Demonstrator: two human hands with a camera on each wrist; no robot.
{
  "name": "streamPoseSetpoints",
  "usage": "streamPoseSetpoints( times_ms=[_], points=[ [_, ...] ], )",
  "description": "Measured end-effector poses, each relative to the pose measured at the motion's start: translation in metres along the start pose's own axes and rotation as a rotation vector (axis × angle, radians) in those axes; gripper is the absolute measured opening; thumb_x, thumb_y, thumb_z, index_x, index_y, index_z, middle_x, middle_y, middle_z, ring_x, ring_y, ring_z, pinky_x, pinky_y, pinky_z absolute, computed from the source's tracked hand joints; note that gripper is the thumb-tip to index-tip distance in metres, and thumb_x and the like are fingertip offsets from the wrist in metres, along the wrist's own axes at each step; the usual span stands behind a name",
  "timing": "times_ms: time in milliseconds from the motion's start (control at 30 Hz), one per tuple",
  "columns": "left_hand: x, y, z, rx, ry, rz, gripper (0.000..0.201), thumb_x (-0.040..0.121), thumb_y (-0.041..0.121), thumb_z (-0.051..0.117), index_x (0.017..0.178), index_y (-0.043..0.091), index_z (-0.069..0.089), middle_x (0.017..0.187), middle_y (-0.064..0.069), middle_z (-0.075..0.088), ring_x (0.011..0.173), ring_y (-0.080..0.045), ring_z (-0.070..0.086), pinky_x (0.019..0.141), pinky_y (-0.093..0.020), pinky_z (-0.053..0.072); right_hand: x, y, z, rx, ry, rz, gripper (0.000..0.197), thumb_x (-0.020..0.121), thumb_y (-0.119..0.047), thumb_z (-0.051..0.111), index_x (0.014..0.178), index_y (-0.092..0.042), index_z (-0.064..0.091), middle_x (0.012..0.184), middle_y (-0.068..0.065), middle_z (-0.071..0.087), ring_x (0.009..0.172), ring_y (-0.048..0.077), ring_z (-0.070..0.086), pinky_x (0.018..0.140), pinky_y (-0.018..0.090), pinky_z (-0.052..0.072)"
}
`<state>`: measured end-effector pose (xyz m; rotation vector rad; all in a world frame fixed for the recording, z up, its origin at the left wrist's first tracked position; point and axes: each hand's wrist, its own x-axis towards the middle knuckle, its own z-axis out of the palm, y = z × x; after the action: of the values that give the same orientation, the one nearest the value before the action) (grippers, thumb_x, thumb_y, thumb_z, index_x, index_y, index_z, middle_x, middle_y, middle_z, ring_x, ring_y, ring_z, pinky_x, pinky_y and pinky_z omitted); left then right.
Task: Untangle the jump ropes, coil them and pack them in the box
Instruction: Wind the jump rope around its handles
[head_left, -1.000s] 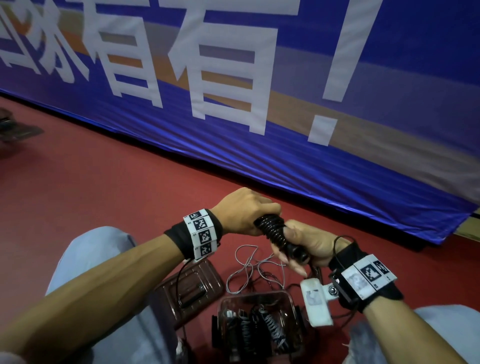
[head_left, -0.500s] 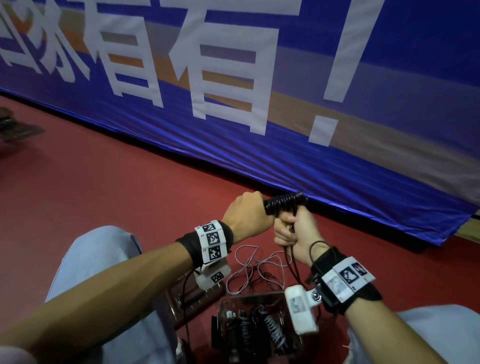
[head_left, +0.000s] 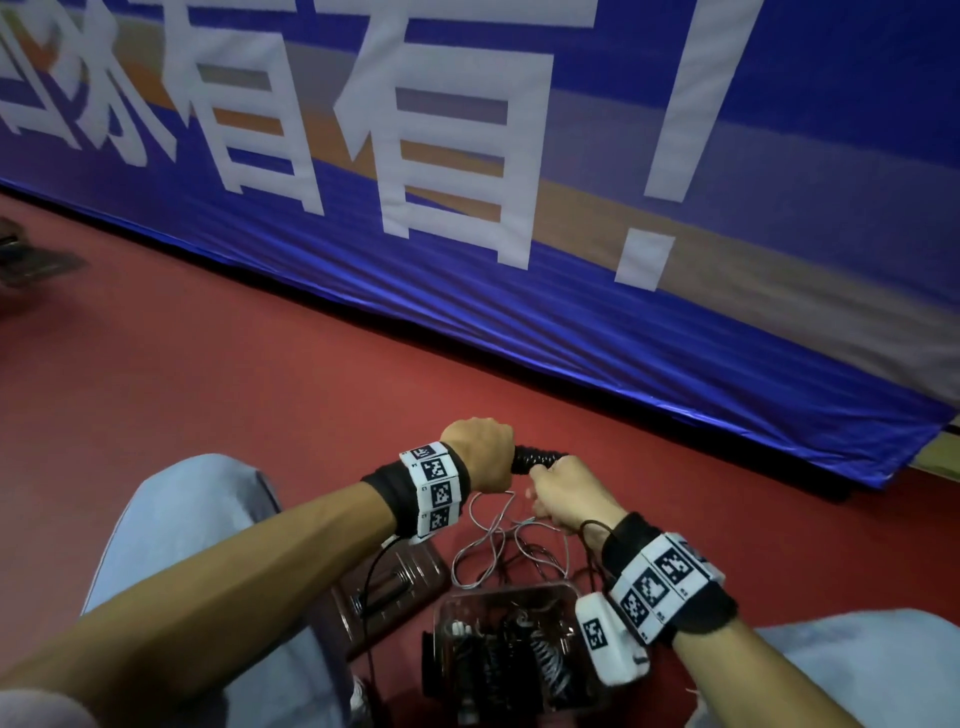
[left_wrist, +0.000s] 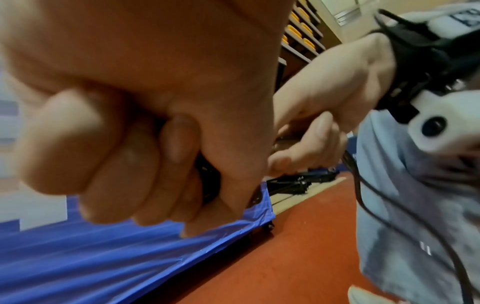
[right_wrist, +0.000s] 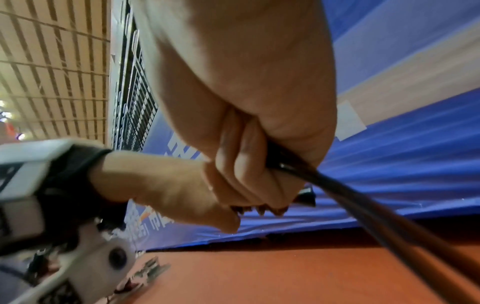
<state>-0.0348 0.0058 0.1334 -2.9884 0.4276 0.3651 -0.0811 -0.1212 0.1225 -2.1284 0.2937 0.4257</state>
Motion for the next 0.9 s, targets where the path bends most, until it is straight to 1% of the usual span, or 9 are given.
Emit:
streamPoseSetpoints(
  times_ms=[100,167,267,367,433,500,633,767,900],
  points=[
    [-0.002,-0.006,-0.005,0.111,-0.044,0.077,0.019,0.089,0.026,0.061,0.104,0.014,0.063,0.079,0.002,0.058,0.072,-0.021,0.06,0.064,-0.032,0.048,-0.002,-0.002,-0.011,-0.054,-0.096,-0.032,0.03,0.099,-0.014,0.054,0.078,-0.005,0.073,0.052,-0.003,0.059,0.032,0.005,0.041,0.038,0.018,0.03],
    [-0.005,-0.008,-0.008,0.205,-0.038,0.152,0.018,0.089,0.027,0.061,0.102,0.015,0.063,0.083,0.0,0.062,0.071,-0.021,0.059,0.062,-0.032,0.047,-0.002,0.0,-0.015,-0.192,-0.134,-0.109,0.03,0.099,-0.016,0.057,0.08,-0.002,0.076,0.047,-0.008,0.059,0.033,0.003,0.042,0.039,0.017,0.031],
    [-0.008,-0.011,-0.006,0.353,-0.034,0.298,0.012,0.089,0.029,0.061,0.093,0.017,0.062,0.091,-0.001,0.069,0.071,-0.022,0.06,0.063,-0.033,0.05,-0.005,0.002,-0.019,-0.492,-0.186,-0.292,0.032,0.097,-0.032,0.069,0.071,-0.014,0.076,0.053,-0.006,0.063,0.036,0.001,0.046,0.043,0.019,0.036],
    [-0.012,-0.008,0.0,0.412,-0.05,0.453,0.019,0.091,0.034,0.061,0.083,0.017,0.061,0.082,0.001,0.067,0.07,-0.022,0.064,0.067,-0.035,0.058,-0.007,-0.002,-0.027,-0.66,-0.183,-0.421,0.044,0.075,-0.053,0.085,0.064,-0.015,0.066,0.058,-0.003,0.064,0.047,0.009,0.048,0.052,0.026,0.041],
    [-0.015,-0.003,0.003,0.378,-0.044,0.557,0.03,0.093,0.039,0.058,0.075,0.016,0.056,0.074,-0.001,0.063,0.068,-0.025,0.064,0.067,-0.036,0.058,-0.009,-0.005,-0.036,-0.72,-0.128,-0.477,0.065,0.055,-0.065,0.09,0.065,-0.01,0.057,0.051,-0.006,0.052,0.047,0.011,0.041,0.05,0.026,0.038],
    [-0.018,0.0,0.001,0.356,0.004,0.633,0.036,0.093,0.044,0.056,0.071,0.016,0.053,0.075,-0.005,0.066,0.068,-0.03,0.065,0.061,-0.035,0.055,-0.013,-0.007,-0.045,-0.76,-0.089,-0.526,0.078,0.044,-0.075,0.088,0.06,-0.012,0.046,0.048,-0.008,0.039,0.047,0.013,0.033,0.047,0.025,0.033],
    [-0.021,-0.005,-0.015,0.399,0.105,0.666,0.038,0.093,0.046,0.052,0.072,0.016,0.06,0.069,-0.004,0.066,0.064,-0.031,0.067,0.057,-0.035,0.055,-0.013,-0.005,-0.055,-0.636,-0.073,-0.573,0.083,0.04,-0.079,0.087,0.056,-0.014,0.037,0.049,-0.008,0.031,0.049,0.012,0.026,0.048,0.027,0.024],
    [-0.03,-0.011,-0.032,0.385,0.208,0.663,0.03,0.092,0.041,0.05,0.084,0.018,0.066,0.075,-0.005,0.069,0.07,-0.034,0.067,0.061,-0.035,0.05,-0.008,-0.005,-0.062,-0.327,-0.152,-0.613,0.069,0.049,-0.06,0.096,0.057,-0.015,0.044,0.052,-0.006,0.038,0.052,0.011,0.03,0.051,0.028,0.024],
    [-0.036,-0.014,-0.039,0.313,0.31,0.59,0.028,0.093,0.041,0.049,0.098,0.018,0.064,0.087,-0.008,0.072,0.079,-0.037,0.068,0.064,-0.037,0.047,-0.008,-0.006,-0.062,0.021,-0.247,-0.641,0.056,0.06,-0.039,0.096,0.069,-0.015,0.046,0.052,-0.007,0.034,0.051,0.009,0.025,0.048,0.024,0.021]
  ],
)
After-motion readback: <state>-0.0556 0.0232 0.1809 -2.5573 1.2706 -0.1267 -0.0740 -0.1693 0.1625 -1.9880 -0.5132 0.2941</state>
